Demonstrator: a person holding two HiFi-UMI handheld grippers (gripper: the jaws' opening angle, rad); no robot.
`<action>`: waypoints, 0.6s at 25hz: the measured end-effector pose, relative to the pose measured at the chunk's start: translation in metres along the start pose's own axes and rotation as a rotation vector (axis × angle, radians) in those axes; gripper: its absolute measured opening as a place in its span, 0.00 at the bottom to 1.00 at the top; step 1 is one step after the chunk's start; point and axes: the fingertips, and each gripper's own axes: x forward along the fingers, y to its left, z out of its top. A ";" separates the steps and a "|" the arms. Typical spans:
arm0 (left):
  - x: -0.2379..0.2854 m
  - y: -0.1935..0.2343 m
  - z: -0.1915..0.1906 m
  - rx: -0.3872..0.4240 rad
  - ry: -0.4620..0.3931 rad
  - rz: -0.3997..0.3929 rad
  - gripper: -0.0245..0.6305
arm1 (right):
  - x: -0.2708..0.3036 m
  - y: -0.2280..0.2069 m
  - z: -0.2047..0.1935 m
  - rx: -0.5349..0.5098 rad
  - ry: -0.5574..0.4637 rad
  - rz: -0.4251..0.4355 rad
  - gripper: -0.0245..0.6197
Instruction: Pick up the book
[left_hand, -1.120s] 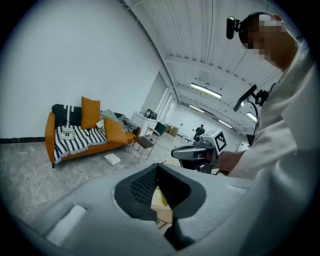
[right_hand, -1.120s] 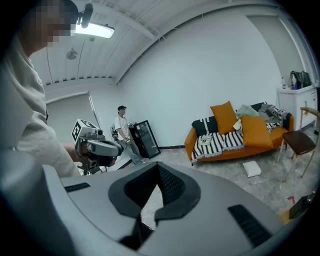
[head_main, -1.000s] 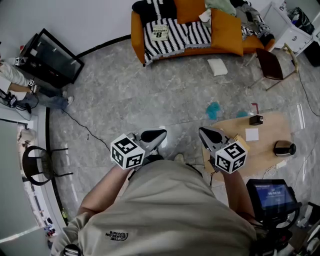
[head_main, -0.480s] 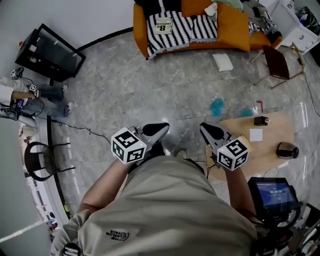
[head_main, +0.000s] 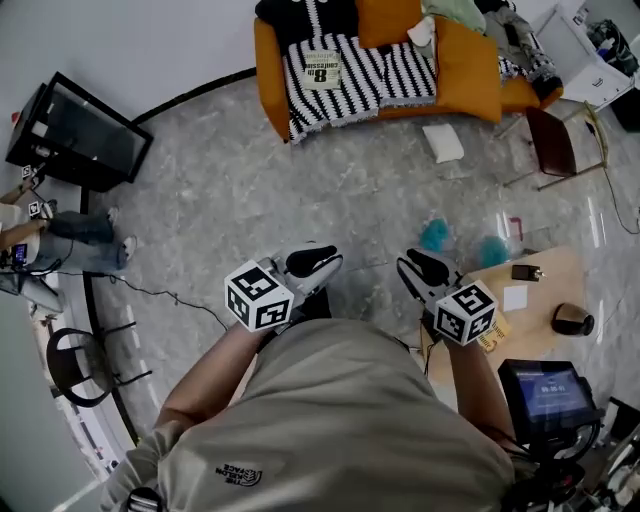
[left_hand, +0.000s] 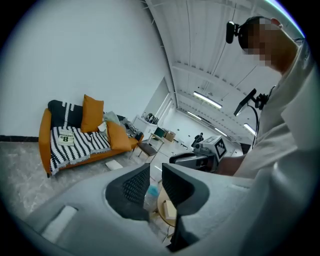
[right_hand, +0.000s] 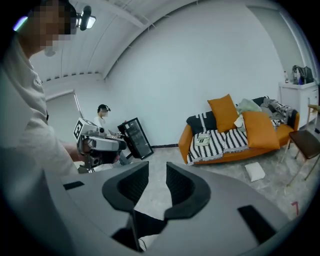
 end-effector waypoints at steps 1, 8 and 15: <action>-0.004 0.019 0.012 0.006 0.002 -0.006 0.13 | 0.018 -0.003 0.013 0.003 0.000 -0.011 0.22; -0.021 0.138 0.068 0.026 0.034 -0.062 0.13 | 0.136 -0.031 0.093 0.004 -0.006 -0.069 0.23; -0.015 0.220 0.107 -0.026 -0.008 -0.015 0.13 | 0.210 -0.060 0.142 -0.009 0.041 -0.035 0.22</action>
